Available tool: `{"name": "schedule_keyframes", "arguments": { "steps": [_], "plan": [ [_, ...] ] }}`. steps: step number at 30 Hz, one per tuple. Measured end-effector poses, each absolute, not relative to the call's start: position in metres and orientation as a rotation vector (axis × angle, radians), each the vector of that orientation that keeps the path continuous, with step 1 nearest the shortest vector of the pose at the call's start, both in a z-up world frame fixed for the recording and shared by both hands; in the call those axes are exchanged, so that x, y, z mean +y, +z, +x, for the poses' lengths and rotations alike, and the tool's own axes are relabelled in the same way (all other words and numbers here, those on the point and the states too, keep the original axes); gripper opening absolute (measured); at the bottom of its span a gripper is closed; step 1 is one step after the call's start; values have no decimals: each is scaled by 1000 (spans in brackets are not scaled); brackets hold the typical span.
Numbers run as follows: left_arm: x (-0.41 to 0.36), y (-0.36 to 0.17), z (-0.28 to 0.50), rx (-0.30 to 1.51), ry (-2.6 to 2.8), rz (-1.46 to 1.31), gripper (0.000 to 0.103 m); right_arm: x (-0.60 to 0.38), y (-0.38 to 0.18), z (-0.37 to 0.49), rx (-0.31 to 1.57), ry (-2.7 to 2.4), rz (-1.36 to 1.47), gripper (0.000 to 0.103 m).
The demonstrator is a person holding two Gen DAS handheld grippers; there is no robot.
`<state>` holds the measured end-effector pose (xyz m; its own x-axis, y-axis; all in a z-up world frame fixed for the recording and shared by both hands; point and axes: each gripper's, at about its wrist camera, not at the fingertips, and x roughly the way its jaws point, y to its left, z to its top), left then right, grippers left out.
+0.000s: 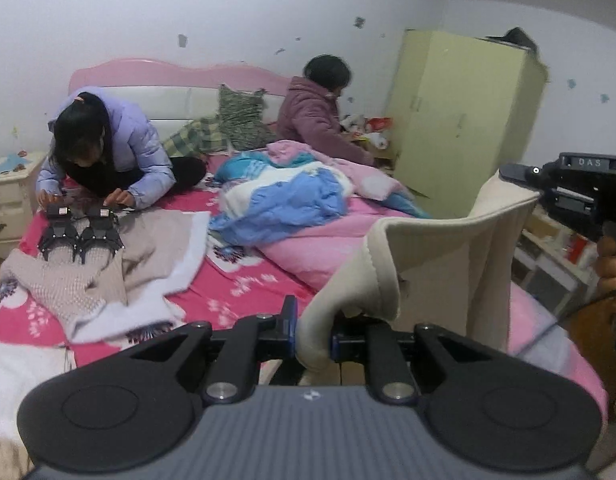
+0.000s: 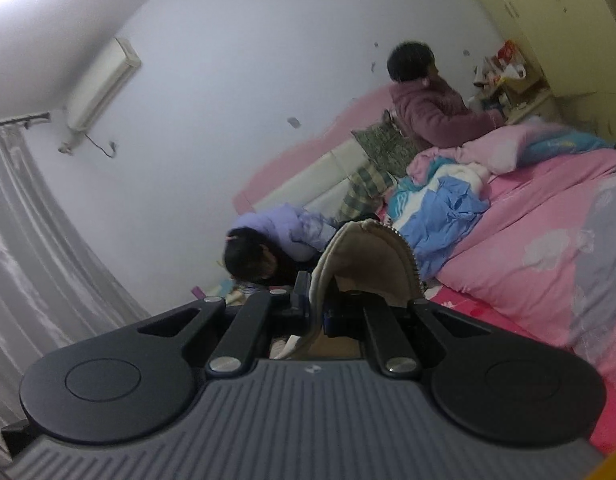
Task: Fold clothes
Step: 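Lower the hoodie flat onto the bedspread and open both grippers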
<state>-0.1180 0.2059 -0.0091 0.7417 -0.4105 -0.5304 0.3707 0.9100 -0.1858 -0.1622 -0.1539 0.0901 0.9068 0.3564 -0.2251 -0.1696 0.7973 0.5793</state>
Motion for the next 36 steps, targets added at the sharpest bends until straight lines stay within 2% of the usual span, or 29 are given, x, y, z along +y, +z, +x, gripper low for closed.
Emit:
{"name": "schedule_keyframes", "arguments": {
  "steps": [6, 8, 11, 12, 13, 14, 16, 19, 24, 27, 34, 36],
  "plan": [
    [183, -54, -13, 616, -292, 1, 16, -147, 61, -42, 360, 366, 505, 4],
    [180, -91, 33, 680, -235, 18, 17, -140, 41, -4, 397, 382, 484, 4],
    [177, -155, 97, 795, -149, 48, 31, -126, -15, 72, 500, 386, 443, 9],
    [180, -180, 111, 844, -106, 40, 45, -121, -39, 99, 561, 384, 434, 9],
    [184, -204, 123, 890, -69, 29, 46, -117, -66, 122, 649, 375, 434, 14],
    [189, -226, 131, 938, -28, 10, 46, -112, -97, 145, 754, 363, 434, 31],
    [202, -263, 138, 1038, 63, -50, 46, -104, -153, 173, 951, 300, 393, 39],
    [227, -285, 122, 1100, 142, -132, 49, -107, -201, 168, 1062, 247, 391, 40],
    [255, -278, 62, 1136, 150, -91, 61, -123, -220, 128, 1058, 307, 360, 47],
    [275, -273, 18, 1187, 189, -82, 64, -123, -213, 98, 1036, 378, 241, 54],
    [310, -275, -74, 1284, 302, -215, 66, -106, -182, 33, 970, 510, 58, 84],
    [315, -277, -90, 1293, 307, -247, 66, -101, -169, 22, 949, 528, 59, 87]
  ]
}}
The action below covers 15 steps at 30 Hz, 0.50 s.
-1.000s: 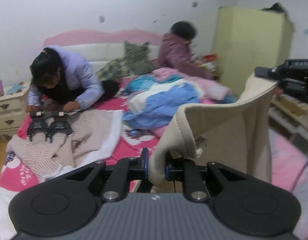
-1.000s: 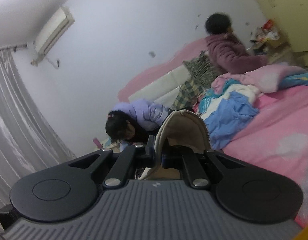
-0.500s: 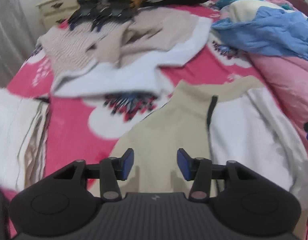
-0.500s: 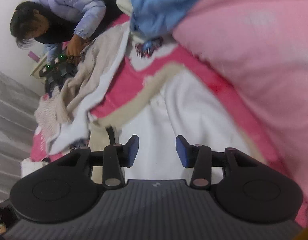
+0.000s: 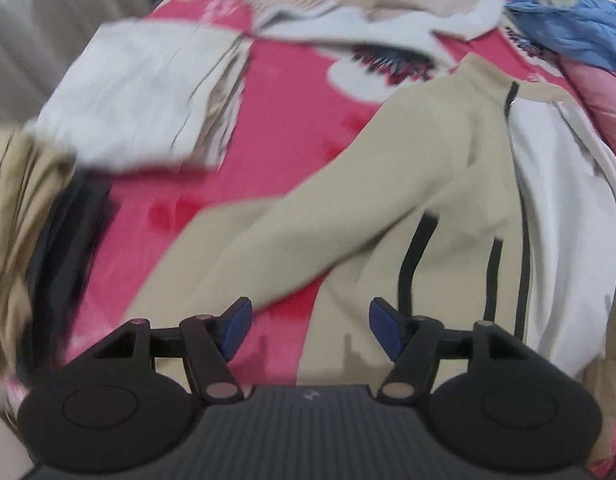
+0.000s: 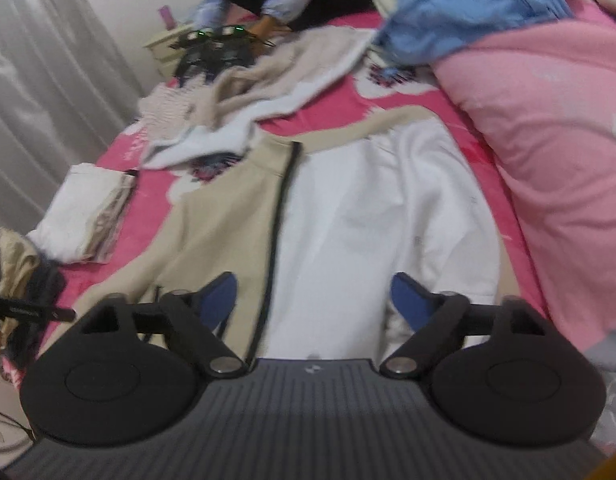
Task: Fold clothes
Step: 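Lower the hoodie flat onto the bedspread and open both grippers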
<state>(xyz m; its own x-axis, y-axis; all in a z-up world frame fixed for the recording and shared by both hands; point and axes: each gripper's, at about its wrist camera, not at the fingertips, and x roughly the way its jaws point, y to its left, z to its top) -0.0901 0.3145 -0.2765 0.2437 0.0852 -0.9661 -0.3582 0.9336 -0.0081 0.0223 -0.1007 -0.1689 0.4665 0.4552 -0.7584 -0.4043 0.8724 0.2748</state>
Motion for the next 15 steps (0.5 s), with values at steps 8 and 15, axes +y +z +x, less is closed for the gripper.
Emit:
{"name": "schedule_keyframes", "arguments": {
  "steps": [8, 15],
  "plan": [
    [325, -265, -132, 1263, 226, -270, 74, -85, -128, -12, 888, 424, 67, 95],
    [338, -253, -166, 1225, 110, -195, 89, -78, -116, -58, 885, 412, 188, 99]
  ]
}}
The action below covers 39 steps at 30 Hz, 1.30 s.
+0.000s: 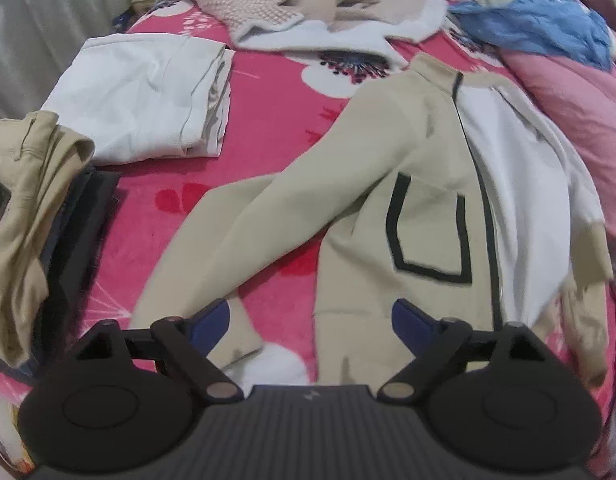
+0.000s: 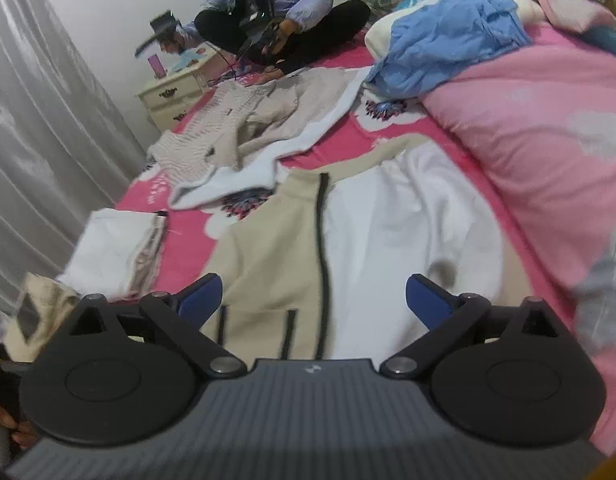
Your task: Fold clothes
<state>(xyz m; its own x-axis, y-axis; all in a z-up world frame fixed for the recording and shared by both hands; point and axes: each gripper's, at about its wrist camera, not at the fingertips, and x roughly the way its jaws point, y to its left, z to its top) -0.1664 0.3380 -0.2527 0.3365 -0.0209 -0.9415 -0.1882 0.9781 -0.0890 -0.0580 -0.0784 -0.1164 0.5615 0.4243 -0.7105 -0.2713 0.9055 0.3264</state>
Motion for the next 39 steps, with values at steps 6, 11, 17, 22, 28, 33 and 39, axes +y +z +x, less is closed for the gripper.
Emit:
{"name": "schedule_keyframes", "arguments": {
  "steps": [6, 11, 17, 22, 28, 33, 39],
  "plan": [
    [349, -292, -189, 1331, 98, -197, 79, -65, -152, -104, 1018, 387, 172, 97],
    [344, -311, -190, 1358, 57, -206, 69, -41, -193, -121, 1117, 415, 97, 88],
    [325, -330, -184, 1365, 4, -136, 47, -16, -264, -111, 1264, 405, 105, 56],
    [312, -350, -181, 1398, -36, -114, 38, -2, -303, -107, 1344, 423, 127, 54],
    [310, -346, -189, 1388, -21, -87, 33, 13, -330, -111, 1426, 463, 85, 7],
    [323, -322, -194, 1304, 45, 3, 34, -1, -283, -113, 1322, 456, 64, 5],
    [343, -328, -170, 1221, 168, 226, 52, -38, -239, -105, 1217, 394, -15, 5]
  ]
}}
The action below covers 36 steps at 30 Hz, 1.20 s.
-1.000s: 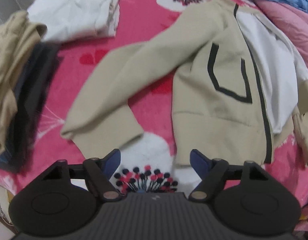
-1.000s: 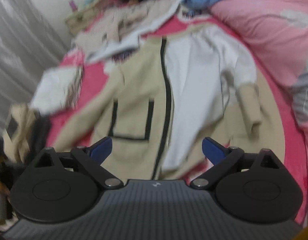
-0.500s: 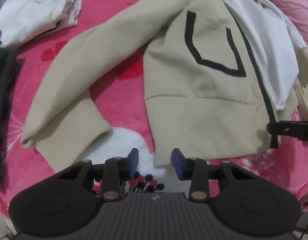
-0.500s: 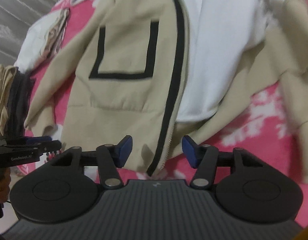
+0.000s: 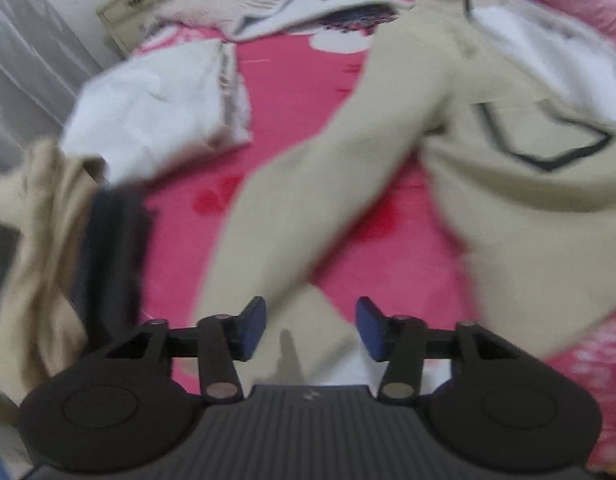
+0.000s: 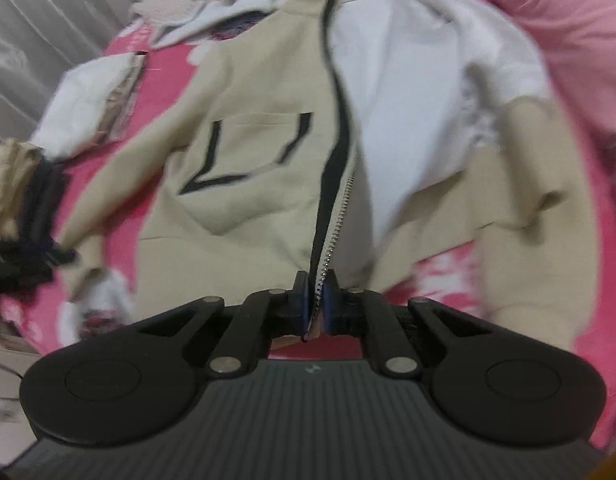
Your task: Fold clothes
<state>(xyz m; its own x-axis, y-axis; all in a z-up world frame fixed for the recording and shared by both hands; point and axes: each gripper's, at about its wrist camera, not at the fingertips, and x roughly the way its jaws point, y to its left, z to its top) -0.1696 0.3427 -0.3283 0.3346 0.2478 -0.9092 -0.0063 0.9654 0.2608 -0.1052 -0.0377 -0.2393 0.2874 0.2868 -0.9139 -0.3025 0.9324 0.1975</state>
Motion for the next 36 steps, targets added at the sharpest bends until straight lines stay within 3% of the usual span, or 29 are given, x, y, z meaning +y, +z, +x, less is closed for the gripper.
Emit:
{"name": "schedule_keyframes", "arguments": {
  "steps": [5, 6, 7, 11, 19, 25, 29, 31, 32, 36],
  "plan": [
    [355, -368, -141, 1300, 183, 370, 53, -48, -275, -94, 1299, 370, -50, 5],
    [358, -374, -139, 1317, 168, 367, 44, -47, -281, -93, 1311, 370, -53, 5],
    [360, -380, -138, 1335, 152, 363, 24, -47, -284, -93, 1320, 370, -56, 5],
    [377, -346, -140, 1331, 131, 239, 13, -47, -284, -88, 1337, 378, -64, 5],
    [476, -189, -90, 1240, 49, -463, 12, -53, -276, -68, 1349, 395, -61, 5],
    [531, -153, -11, 1303, 37, -527, 12, -50, -273, -61, 1357, 396, -63, 5],
    [529, -179, 42, 1401, 144, -108, 15, -46, -271, -58, 1359, 410, -45, 5],
    [523, -207, 59, 1454, 226, 134, 33, -42, -272, -59, 1362, 422, -48, 5],
    [521, -217, 64, 1462, 258, 207, 32, -40, -274, -59, 1365, 423, -52, 5],
    [514, -208, 56, 1354, 282, 178, 33, -42, -277, -57, 1373, 415, -46, 5]
  ]
}}
